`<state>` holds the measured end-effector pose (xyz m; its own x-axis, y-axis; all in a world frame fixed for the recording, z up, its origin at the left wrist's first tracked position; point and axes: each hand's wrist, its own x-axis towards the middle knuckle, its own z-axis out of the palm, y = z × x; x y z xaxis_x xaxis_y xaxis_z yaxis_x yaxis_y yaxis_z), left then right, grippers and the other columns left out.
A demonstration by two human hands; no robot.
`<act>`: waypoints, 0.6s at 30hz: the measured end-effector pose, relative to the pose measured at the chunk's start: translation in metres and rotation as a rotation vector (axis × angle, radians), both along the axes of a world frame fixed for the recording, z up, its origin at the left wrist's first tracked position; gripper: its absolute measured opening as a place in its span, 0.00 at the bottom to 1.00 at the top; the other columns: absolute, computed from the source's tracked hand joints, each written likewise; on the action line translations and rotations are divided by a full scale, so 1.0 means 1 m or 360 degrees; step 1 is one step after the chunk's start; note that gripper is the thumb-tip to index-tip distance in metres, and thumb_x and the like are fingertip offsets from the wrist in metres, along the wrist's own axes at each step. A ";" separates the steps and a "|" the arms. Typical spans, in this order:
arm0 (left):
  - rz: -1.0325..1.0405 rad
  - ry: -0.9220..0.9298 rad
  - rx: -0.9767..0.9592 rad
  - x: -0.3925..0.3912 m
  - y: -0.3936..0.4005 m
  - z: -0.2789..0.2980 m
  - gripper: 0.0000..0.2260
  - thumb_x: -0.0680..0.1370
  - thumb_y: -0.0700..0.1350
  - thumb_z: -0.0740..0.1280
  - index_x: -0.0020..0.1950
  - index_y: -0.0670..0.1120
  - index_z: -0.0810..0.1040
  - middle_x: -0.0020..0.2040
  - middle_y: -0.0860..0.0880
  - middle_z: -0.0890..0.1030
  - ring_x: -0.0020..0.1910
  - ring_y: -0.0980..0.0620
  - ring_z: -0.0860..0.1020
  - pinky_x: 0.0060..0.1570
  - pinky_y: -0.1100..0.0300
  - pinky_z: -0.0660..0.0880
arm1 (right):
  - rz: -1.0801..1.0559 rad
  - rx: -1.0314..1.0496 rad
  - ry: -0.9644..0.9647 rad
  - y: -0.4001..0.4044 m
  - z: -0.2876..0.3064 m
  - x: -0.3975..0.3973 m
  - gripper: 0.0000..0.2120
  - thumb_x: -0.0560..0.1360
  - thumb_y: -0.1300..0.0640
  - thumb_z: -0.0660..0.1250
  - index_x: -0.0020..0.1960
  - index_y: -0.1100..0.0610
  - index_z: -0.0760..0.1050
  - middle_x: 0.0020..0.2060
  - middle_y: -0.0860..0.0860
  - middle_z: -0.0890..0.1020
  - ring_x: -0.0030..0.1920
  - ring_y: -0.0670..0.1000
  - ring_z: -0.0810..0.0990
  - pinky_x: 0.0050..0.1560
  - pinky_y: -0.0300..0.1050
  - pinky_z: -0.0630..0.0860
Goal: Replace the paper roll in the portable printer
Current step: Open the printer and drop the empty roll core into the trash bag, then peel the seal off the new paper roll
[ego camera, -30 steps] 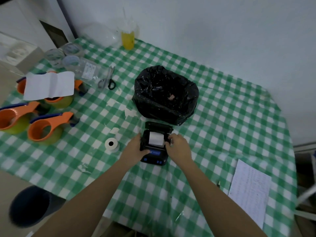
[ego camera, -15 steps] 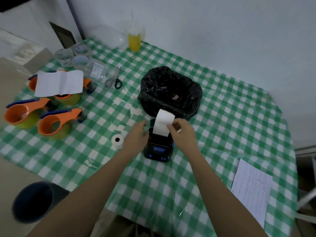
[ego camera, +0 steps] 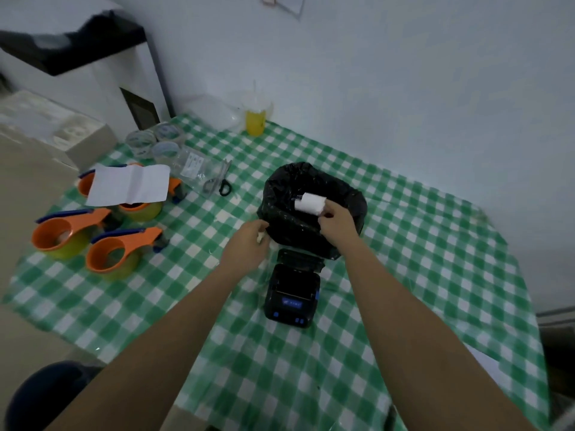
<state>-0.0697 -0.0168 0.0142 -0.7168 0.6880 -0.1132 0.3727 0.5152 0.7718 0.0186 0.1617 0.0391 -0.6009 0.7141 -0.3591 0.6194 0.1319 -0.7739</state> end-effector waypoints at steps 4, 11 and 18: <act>0.0040 0.0040 -0.0233 -0.010 -0.028 -0.022 0.20 0.76 0.46 0.65 0.66 0.42 0.68 0.64 0.41 0.74 0.62 0.44 0.73 0.60 0.50 0.70 | 0.0127 0.0064 0.0079 -0.041 -0.012 0.013 0.16 0.79 0.63 0.57 0.66 0.55 0.71 0.62 0.55 0.76 0.42 0.51 0.76 0.37 0.37 0.71; -0.0179 -0.0014 -0.0877 -0.008 -0.081 -0.065 0.37 0.70 0.53 0.72 0.72 0.46 0.58 0.71 0.41 0.63 0.69 0.38 0.62 0.67 0.45 0.65 | 0.0386 0.0039 0.0022 -0.101 -0.033 0.026 0.12 0.79 0.62 0.57 0.59 0.56 0.76 0.51 0.57 0.79 0.38 0.54 0.76 0.41 0.48 0.74; -0.0097 0.0010 -0.0776 -0.004 -0.089 -0.071 0.24 0.73 0.42 0.68 0.67 0.45 0.66 0.64 0.40 0.71 0.60 0.40 0.71 0.56 0.47 0.73 | 0.0455 -0.0069 -0.0028 -0.115 -0.047 0.033 0.13 0.80 0.61 0.57 0.59 0.56 0.76 0.49 0.53 0.78 0.33 0.46 0.72 0.34 0.37 0.70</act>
